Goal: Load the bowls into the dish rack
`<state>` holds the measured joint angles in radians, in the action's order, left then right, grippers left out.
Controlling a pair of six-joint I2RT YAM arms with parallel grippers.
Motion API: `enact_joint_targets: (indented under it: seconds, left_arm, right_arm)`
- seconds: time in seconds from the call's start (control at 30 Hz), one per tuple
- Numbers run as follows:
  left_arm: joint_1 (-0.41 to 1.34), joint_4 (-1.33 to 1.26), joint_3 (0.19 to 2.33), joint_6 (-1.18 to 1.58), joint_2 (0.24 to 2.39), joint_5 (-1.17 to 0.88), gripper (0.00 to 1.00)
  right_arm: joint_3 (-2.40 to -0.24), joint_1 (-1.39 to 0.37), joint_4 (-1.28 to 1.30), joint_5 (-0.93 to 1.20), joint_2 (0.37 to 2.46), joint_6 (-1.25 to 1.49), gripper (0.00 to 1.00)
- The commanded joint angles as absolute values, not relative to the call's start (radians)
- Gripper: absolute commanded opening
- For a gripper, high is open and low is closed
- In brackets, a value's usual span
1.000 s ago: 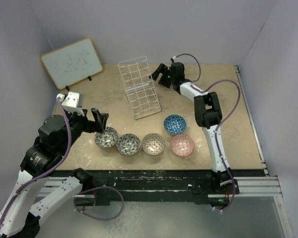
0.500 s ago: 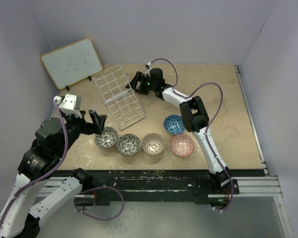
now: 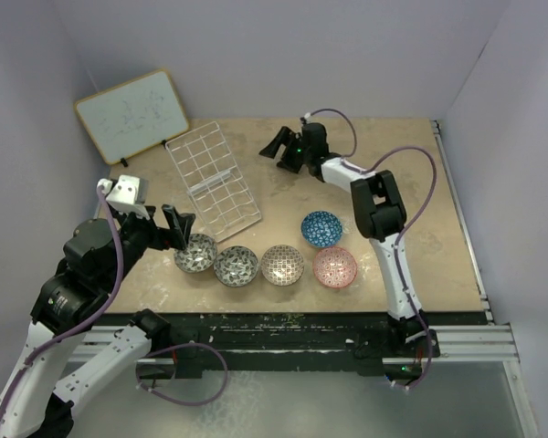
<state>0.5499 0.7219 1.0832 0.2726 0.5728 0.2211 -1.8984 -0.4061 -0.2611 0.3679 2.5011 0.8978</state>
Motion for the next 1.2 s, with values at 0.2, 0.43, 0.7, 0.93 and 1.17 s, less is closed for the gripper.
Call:
enact_joint_targets:
  seconds: [0.2,0.43,0.7,0.93,1.17]
  left_arm:
    - [0.546,0.667,1.11,0.282,0.579,0.215,0.99]
    - [0.546,0.651,1.11,0.278,0.587,0.207,0.99]
    - [0.546,0.65,1.091,0.297,0.569,0.203,0.99]
    - [0.546,0.666,1.095,0.299,0.554,0.205,0.99]
    - [0.546,0.688,1.098,0.302,0.537,0.221,0.99]
  right_arm:
    - [-1.568,-0.421,-0.1,0.076,2.133,0.69,0.89]
    - [-1.368,-0.601,0.002,-0.134,1.913,0.507,0.99]
    - [-1.258,-0.726,0.033,-0.328,1.775,0.528,1.0]
    - [-1.338,-0.786,0.093,-0.36,1.844,0.481,1.0]
    - [-1.42,-0.817,0.123,-0.363,1.924,0.456,1.0]
